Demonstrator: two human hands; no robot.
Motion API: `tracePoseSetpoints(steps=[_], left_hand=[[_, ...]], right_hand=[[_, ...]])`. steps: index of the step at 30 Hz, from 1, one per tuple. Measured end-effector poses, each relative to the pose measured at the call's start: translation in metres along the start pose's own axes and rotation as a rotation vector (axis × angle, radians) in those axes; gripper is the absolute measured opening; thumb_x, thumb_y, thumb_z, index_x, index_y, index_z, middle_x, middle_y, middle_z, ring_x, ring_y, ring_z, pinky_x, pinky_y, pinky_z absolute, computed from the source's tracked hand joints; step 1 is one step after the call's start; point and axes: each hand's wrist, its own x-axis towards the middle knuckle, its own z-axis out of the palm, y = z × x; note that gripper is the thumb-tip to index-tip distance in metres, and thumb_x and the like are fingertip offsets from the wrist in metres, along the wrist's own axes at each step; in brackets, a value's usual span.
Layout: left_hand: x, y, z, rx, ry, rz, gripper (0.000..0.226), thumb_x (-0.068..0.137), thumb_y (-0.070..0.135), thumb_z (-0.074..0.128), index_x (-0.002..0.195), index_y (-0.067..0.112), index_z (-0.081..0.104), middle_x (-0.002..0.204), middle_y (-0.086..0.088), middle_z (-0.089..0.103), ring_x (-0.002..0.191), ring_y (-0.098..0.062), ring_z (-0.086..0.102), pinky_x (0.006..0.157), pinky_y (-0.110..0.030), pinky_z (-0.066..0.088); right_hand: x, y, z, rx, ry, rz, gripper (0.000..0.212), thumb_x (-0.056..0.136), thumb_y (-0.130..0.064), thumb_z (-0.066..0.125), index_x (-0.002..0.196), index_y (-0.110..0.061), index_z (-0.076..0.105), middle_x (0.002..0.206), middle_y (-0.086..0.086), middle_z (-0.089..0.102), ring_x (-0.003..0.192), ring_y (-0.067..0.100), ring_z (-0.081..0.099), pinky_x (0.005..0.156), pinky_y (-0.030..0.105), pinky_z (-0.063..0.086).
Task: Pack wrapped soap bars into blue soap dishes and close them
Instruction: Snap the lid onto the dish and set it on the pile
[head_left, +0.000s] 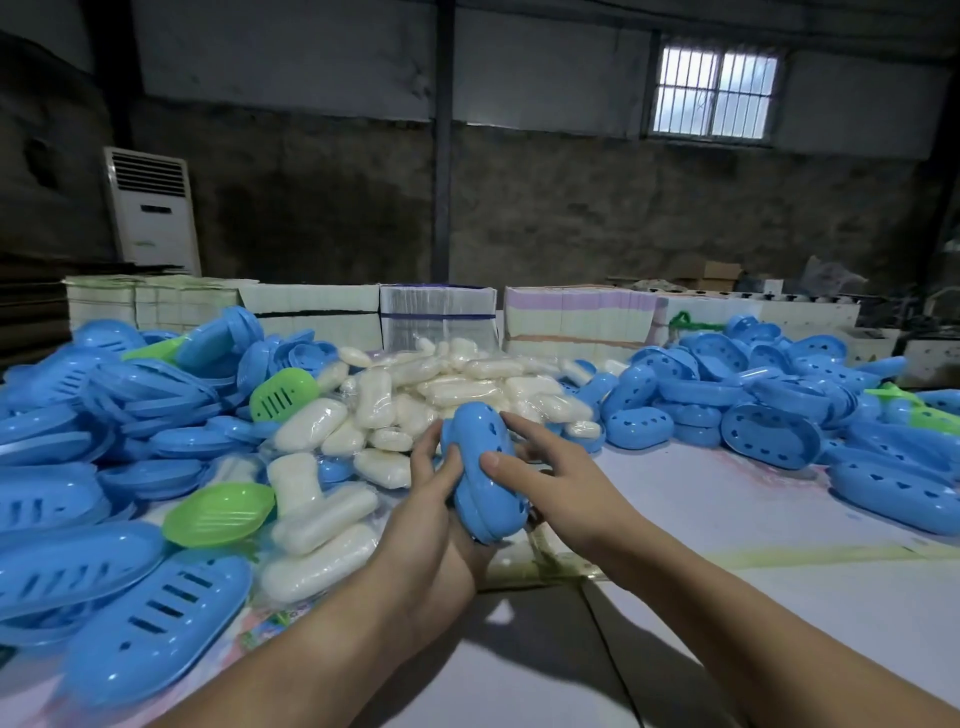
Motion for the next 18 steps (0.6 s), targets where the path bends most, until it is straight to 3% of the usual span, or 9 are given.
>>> tracePoseSetpoints(steps=[4, 9, 12, 16, 18], left_hand=[[0.001, 0.003, -0.002, -0.041, -0.037, 0.03, 0.03, 0.103, 0.027, 0.047, 0.121, 0.047, 0.06, 0.108, -0.009, 0.077, 0.097, -0.031, 0.075, 0.079, -0.047, 0.056], [0.001, 0.002, -0.001, 0.02, -0.094, 0.066, 0.033, 0.097, 0.027, 0.05, 0.123, 0.045, 0.058, 0.107, -0.007, 0.077, 0.1, -0.027, 0.074, 0.079, -0.046, 0.059], [0.001, 0.0, -0.001, 0.054, -0.127, 0.094, 0.037, 0.09, 0.03, 0.052, 0.124, 0.046, 0.055, 0.103, -0.007, 0.078, 0.096, -0.026, 0.075, 0.075, -0.043, 0.061], [0.001, 0.0, -0.002, 0.121, -0.11, 0.117, 0.029, 0.106, 0.034, 0.035, 0.128, 0.045, 0.05, 0.097, -0.004, 0.079, 0.087, -0.02, 0.077, 0.081, -0.041, 0.054], [-0.002, 0.002, 0.005, 0.129, -0.103, 0.146, 0.028, 0.108, 0.031, 0.032, 0.129, 0.037, 0.049, 0.09, -0.003, 0.079, 0.08, -0.016, 0.077, 0.075, -0.037, 0.056]], right_hand=[[0.001, 0.003, 0.0, 0.029, -0.026, 0.015, 0.064, 0.069, -0.055, 0.072, 0.129, -0.046, 0.051, 0.094, -0.017, 0.068, 0.08, 0.002, 0.071, 0.057, 0.016, 0.051], [0.004, 0.006, 0.0, 0.036, -0.008, -0.011, 0.081, 0.065, -0.062, 0.07, 0.14, -0.037, 0.05, 0.081, -0.024, 0.068, 0.079, 0.004, 0.07, 0.058, 0.019, 0.05], [0.005, 0.01, 0.002, 0.025, -0.003, -0.026, 0.079, 0.066, -0.061, 0.069, 0.139, -0.038, 0.049, 0.086, -0.02, 0.069, 0.079, 0.002, 0.069, 0.058, 0.02, 0.051], [0.005, 0.013, 0.004, 0.006, -0.007, -0.027, 0.075, 0.071, -0.052, 0.069, 0.141, -0.037, 0.047, 0.102, -0.012, 0.065, 0.073, 0.001, 0.068, 0.057, 0.021, 0.05], [0.004, 0.013, 0.004, -0.001, -0.012, -0.037, 0.074, 0.072, -0.051, 0.068, 0.142, -0.036, 0.047, 0.102, -0.01, 0.066, 0.074, 0.002, 0.068, 0.058, 0.022, 0.05]])
